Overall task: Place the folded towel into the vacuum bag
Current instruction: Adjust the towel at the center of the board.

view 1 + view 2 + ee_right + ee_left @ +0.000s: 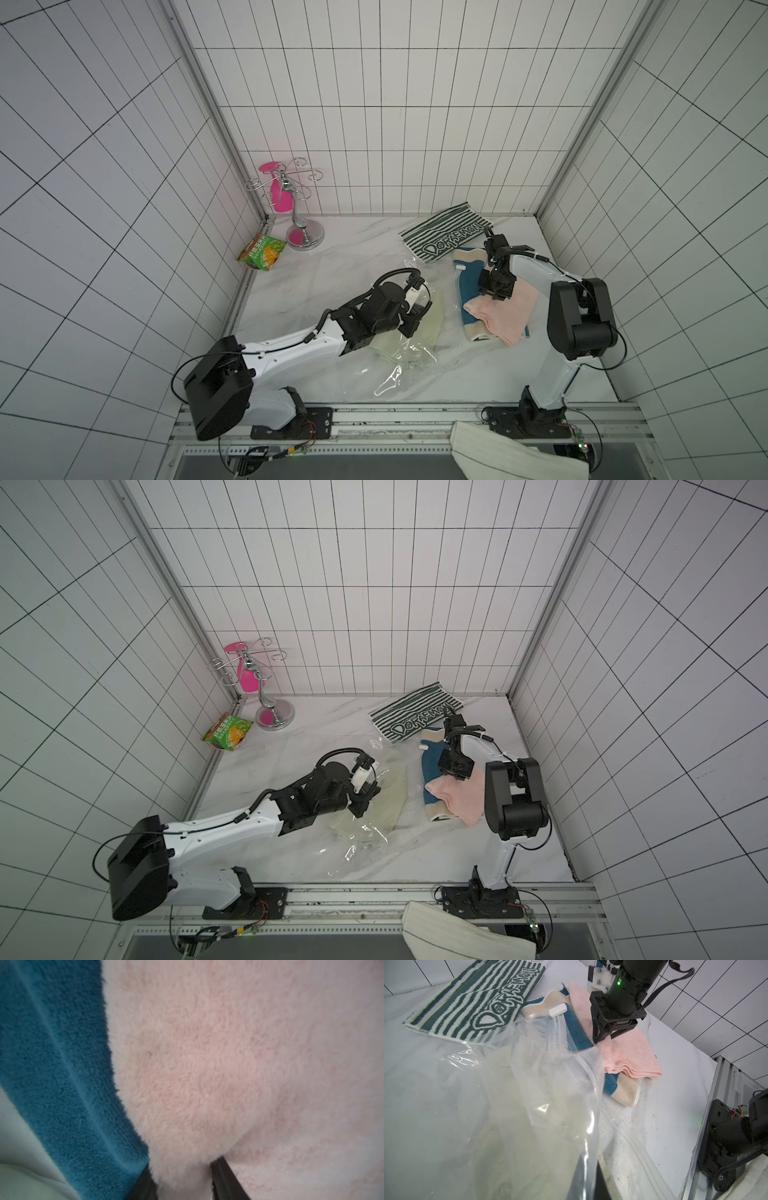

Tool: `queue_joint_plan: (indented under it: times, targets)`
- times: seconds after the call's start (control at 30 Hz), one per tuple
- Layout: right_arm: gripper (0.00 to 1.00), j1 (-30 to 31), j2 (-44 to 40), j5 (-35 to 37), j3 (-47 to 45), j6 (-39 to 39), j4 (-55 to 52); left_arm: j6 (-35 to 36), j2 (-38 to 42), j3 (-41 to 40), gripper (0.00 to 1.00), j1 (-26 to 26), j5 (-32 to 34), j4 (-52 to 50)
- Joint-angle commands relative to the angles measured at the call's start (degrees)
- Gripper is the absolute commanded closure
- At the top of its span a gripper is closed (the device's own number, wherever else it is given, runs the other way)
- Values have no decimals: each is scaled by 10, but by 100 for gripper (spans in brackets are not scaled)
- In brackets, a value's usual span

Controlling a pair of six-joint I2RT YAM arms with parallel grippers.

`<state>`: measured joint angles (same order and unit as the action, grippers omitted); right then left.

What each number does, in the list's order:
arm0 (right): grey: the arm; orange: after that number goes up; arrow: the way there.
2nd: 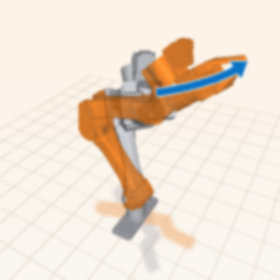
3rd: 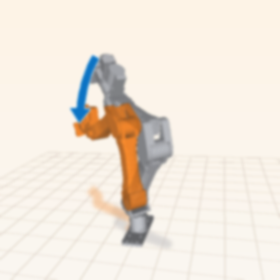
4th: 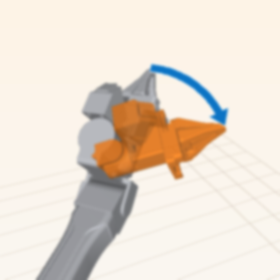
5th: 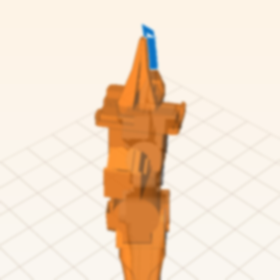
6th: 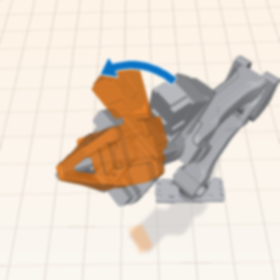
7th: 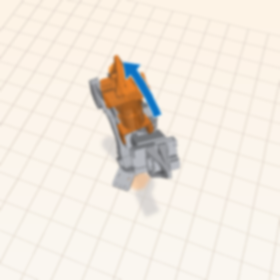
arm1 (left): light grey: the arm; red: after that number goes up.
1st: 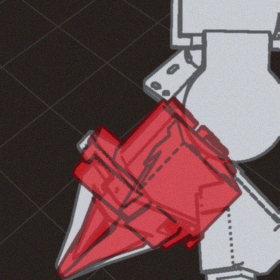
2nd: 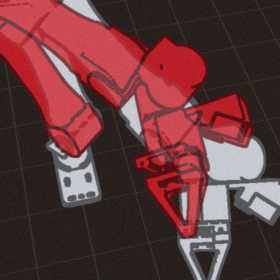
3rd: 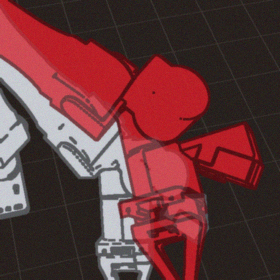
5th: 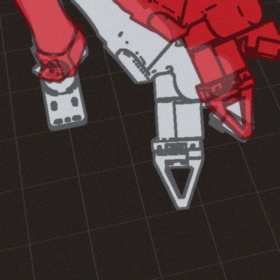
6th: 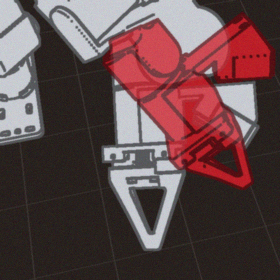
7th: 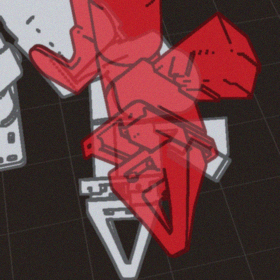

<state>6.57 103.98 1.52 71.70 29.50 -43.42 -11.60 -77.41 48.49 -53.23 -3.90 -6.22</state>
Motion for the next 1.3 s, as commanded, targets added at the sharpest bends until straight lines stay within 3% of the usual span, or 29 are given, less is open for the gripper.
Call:
queue_joint_plan:
  times: [0.0, 0.2, 0.4, 0.53, 0.63, 0.83, 0.93, 1.1, 1.27]
  targets:
    - [81, -10, -26, 14, -11, -7, 4, 5, 6, -1, 100, 2, 7, 19]
    - [87, -23, -95, 44, -6, -22, -23, 7, 7, 1, 100, 2, 14, 13]
    - [79, -24, -124, 35, -11, -32, -37, 10, 7, 0, 100, 2, 18, 11]
    - [61, -26, -94, 12, -11, -43, -31, 9, 12, 2, 100, 2, 21, 9]
    - [55, -27, -62, -20, -22, -37, -6, 7, 13, 0, 100, 2, 21, 8]
    - [54, -27, -30, -36, -39, -30, 11, 3, 20, -8, 100, 2, 25, 6]
    - [56, -27, -26, -27, -40, -28, 27, 5, 21, -9, 100, 2, 28, 5]
    - [83, -29, -61, 0, -28, -30, 17, 3, 20, -7, 100, 2, 29, 6]
    - [92, -29, -125, 48, -14, -43, -37, 3, 16, -10, 100, 2, 28, 9]
